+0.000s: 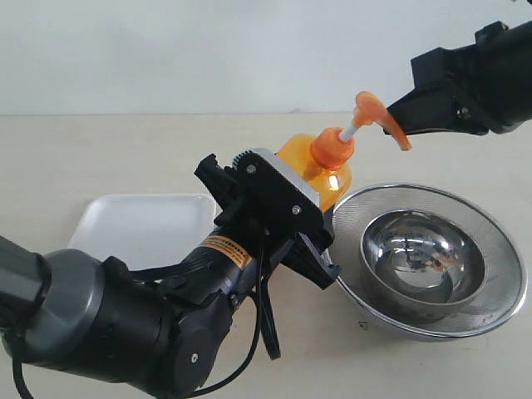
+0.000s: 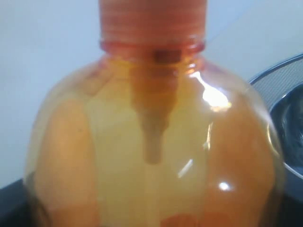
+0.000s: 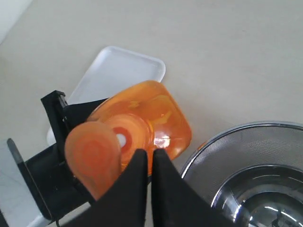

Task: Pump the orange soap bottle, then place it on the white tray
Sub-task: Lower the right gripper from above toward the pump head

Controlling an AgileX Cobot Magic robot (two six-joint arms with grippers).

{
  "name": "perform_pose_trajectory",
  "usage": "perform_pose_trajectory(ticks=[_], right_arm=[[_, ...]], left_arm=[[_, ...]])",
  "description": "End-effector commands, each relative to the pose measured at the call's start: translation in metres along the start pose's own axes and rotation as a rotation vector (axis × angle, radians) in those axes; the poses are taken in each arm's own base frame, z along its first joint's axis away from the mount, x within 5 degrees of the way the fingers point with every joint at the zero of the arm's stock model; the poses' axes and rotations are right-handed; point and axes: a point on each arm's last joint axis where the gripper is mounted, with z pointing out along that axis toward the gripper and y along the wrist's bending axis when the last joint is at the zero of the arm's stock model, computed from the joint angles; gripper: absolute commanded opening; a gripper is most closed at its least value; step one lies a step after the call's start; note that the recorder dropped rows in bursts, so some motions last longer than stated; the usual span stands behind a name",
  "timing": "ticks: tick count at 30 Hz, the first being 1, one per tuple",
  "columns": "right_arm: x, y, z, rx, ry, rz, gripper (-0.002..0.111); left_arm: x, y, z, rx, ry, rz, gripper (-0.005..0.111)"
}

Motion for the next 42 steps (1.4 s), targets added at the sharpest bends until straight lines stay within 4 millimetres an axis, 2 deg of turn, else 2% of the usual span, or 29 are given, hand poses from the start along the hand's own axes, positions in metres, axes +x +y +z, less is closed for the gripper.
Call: perform_pose_trajectory(ticks=[1,5,9,16,26,33,38,42], right_arm=[[-0.003,0.000,-0.006,0.043,-0.046,-0.004,0.000],[-0.003,0.007,-0.015,0.041,-0.070,-0.005,0.000],[-0.001,0.021,-0.033,0.040,-0.095,-0.041,0.000],[0.013,0.042,-0.050,-0.041,-0.015,-0.045,0.000],[0.028,0.031,-0.037,-0.031,0.012,0.020,0.000],[0.027,0.040,-0.035,-0.103,-0.013,0.022,0.000],[0.026,0.046,-0.018,-0.093,0.001,-0.006,0.000],[0.026,0.036,0.001,-0.041,0.036,-0.008,0.000]], left_arm=[[-0.015,0.006,0.000,-0.039,-0.080,0.002,0.005],[-0.015,0.006,0.000,-0.038,-0.075,0.001,0.005],[-0.015,0.006,0.000,-0.038,-0.075,0.001,0.005],[-0.015,0.006,0.000,-0.038,-0.075,0.001,0.005],[-0.015,0.006,0.000,-0.039,-0.076,0.001,0.005],[-0.015,0.006,0.000,-0.039,-0.076,0.001,0.005],[-0.015,0.006,0.000,-0.041,-0.078,0.001,0.005],[-0.015,0.006,0.000,-0.039,-0.076,0.001,0.005]])
